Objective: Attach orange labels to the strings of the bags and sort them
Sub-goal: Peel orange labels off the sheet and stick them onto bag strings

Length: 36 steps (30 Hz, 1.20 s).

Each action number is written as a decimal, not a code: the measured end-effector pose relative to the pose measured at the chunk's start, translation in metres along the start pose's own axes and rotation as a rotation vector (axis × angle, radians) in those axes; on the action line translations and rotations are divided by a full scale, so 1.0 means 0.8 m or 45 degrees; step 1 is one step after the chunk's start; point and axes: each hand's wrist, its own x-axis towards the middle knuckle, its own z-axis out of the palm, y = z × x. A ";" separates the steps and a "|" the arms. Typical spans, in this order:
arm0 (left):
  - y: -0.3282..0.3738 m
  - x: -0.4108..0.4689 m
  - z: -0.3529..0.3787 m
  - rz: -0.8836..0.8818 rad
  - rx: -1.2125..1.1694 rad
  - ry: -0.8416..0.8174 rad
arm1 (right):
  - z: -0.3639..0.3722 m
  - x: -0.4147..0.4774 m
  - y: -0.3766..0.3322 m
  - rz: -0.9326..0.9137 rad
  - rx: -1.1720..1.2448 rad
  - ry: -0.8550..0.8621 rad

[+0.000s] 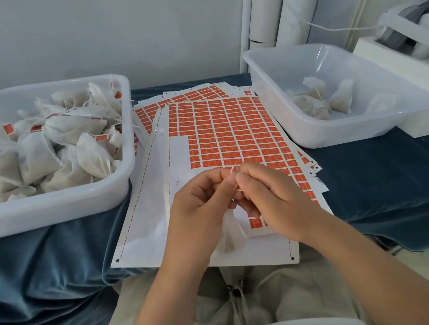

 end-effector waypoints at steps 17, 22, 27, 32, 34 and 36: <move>0.016 0.007 -0.024 0.115 0.091 0.169 | 0.000 0.003 0.005 0.040 -0.039 0.030; 0.083 0.063 -0.079 0.404 -0.092 0.495 | -0.002 0.003 0.010 0.045 -0.028 -0.065; 0.148 0.149 -0.162 0.780 0.207 0.771 | 0.001 0.003 0.011 0.043 -0.042 -0.093; 0.133 0.207 -0.234 0.214 1.192 0.797 | 0.001 0.000 0.017 0.010 -0.103 -0.133; 0.106 0.203 -0.243 -0.201 1.491 0.492 | 0.002 0.000 0.019 0.009 -0.125 -0.152; 0.097 0.198 -0.244 -0.281 1.562 0.403 | 0.000 0.000 0.020 -0.004 -0.126 -0.149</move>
